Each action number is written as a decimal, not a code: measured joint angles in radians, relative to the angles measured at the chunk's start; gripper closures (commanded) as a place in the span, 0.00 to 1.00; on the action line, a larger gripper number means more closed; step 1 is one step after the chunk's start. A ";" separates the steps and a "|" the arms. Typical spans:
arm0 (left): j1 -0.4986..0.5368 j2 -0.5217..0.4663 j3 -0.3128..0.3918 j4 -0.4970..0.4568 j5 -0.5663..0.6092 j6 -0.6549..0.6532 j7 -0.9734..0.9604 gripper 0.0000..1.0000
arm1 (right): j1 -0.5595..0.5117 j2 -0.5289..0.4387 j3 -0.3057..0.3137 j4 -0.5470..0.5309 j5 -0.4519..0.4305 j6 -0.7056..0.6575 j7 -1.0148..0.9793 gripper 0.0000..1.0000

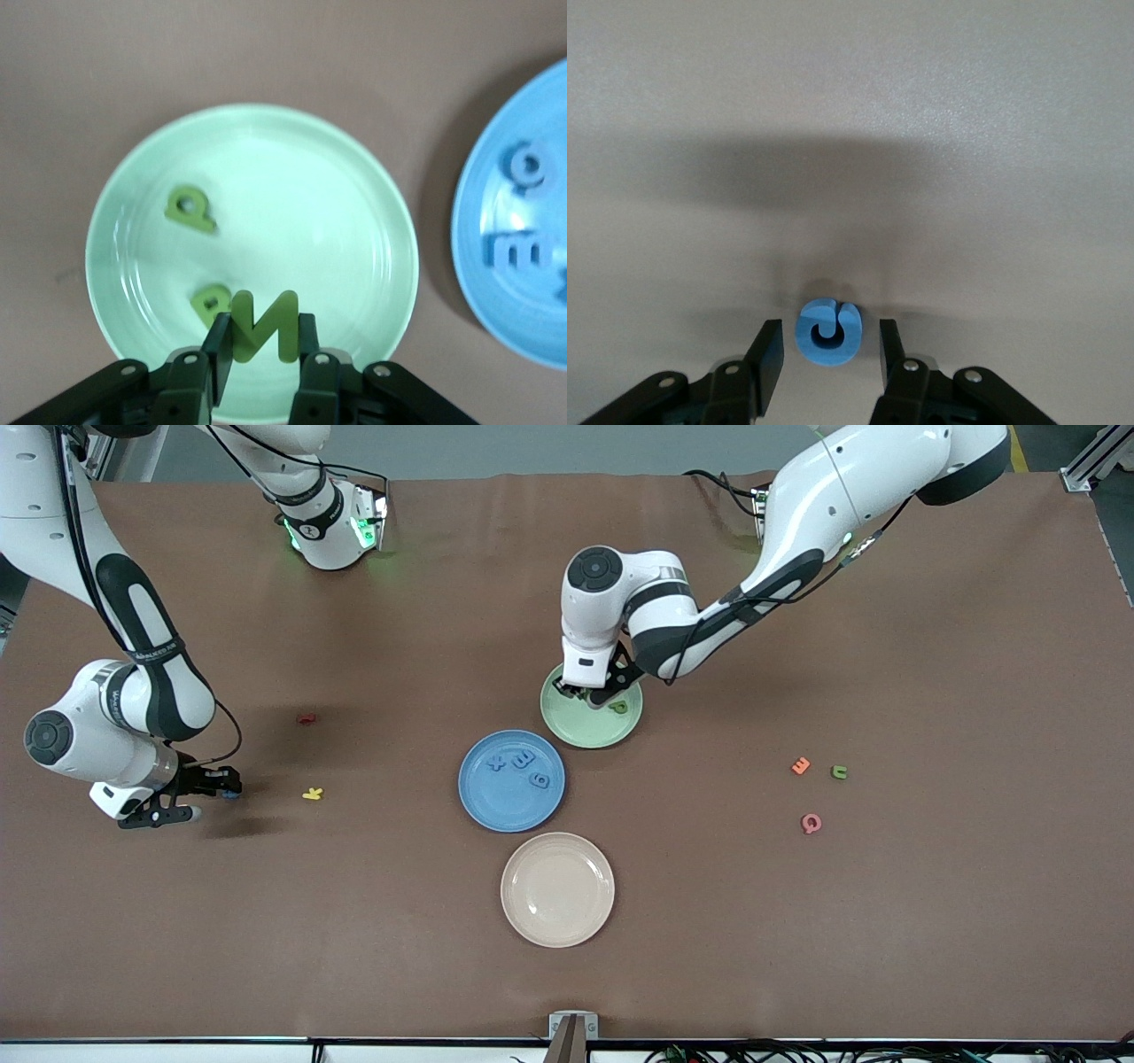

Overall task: Sort letters by color into matching plates
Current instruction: 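Release the N and return the left gripper while the right gripper lifts c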

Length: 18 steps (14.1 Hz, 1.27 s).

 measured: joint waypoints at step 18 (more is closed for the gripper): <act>0.425 -0.074 -0.063 0.018 0.000 -0.042 0.318 0.00 | 0.050 -0.064 0.014 0.094 -0.002 -0.174 0.030 0.81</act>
